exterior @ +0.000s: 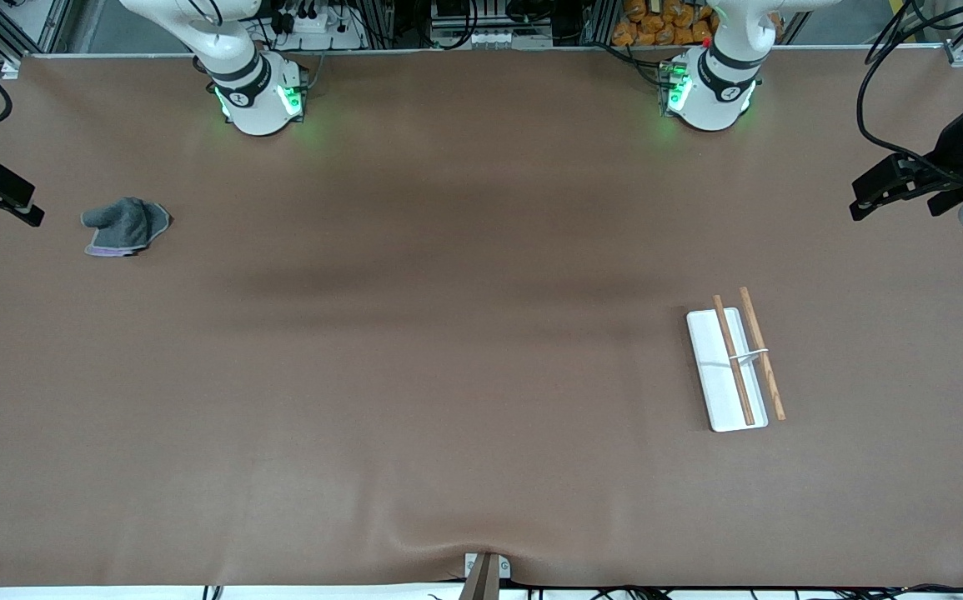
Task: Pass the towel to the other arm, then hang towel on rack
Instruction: 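Move the right gripper toward the grey towel on the table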
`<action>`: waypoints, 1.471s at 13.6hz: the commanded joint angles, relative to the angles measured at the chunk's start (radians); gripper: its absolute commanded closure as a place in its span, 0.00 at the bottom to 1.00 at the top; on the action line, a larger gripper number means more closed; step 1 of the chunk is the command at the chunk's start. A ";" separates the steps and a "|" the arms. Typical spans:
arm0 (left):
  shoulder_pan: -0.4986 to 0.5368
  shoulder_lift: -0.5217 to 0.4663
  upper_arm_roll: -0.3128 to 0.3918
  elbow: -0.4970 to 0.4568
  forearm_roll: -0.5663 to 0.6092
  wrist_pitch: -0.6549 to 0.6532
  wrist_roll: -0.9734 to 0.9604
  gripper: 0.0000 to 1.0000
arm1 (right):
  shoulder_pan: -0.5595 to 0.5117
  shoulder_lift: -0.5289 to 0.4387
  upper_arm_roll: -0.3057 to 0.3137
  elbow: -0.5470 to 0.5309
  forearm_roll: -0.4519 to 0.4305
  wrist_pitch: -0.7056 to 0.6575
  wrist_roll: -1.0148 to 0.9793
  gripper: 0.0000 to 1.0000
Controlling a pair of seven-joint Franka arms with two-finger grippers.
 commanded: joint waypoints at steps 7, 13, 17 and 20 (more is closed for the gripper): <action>0.008 0.029 0.002 0.050 -0.010 -0.014 0.012 0.00 | 0.000 0.090 -0.005 0.027 -0.025 -0.019 0.014 0.00; 0.008 0.037 0.000 0.027 -0.013 -0.014 0.019 0.00 | -0.243 0.201 -0.008 0.009 -0.029 -0.042 -0.070 0.00; 0.004 0.051 -0.001 0.029 -0.013 -0.002 0.019 0.00 | -0.323 0.270 -0.008 0.007 -0.163 -0.038 -0.123 0.00; 0.002 0.051 -0.003 0.027 -0.015 -0.002 0.019 0.00 | -0.443 0.322 -0.006 0.003 -0.146 -0.029 -0.110 0.00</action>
